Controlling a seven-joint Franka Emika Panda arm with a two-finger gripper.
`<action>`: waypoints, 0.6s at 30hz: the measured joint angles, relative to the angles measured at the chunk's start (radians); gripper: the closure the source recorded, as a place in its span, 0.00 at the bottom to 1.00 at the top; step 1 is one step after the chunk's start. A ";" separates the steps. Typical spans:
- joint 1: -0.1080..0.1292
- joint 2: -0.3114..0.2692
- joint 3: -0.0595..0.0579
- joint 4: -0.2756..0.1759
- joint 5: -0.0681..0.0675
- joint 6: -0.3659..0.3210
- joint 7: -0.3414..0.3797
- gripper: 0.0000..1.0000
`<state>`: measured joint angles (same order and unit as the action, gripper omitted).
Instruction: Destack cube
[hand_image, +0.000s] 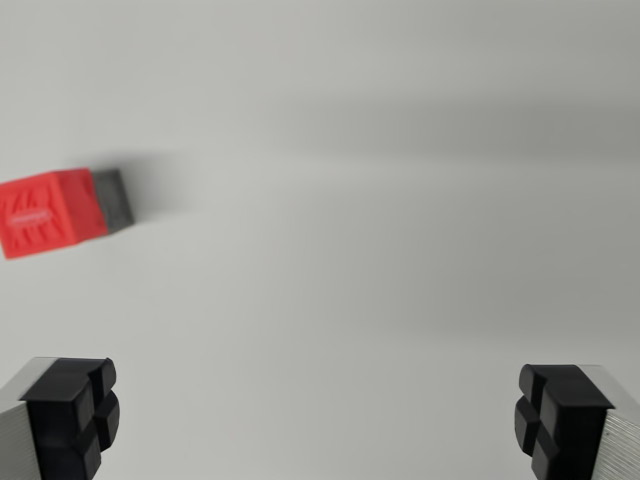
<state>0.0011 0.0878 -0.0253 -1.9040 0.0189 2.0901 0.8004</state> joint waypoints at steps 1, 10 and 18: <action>0.001 0.000 0.001 -0.001 0.000 0.001 0.000 0.00; 0.010 0.009 0.007 -0.010 0.000 0.013 0.005 0.00; 0.024 0.019 0.012 -0.021 -0.002 0.030 0.013 0.00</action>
<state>0.0251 0.1064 -0.0130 -1.9252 0.0168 2.1199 0.8138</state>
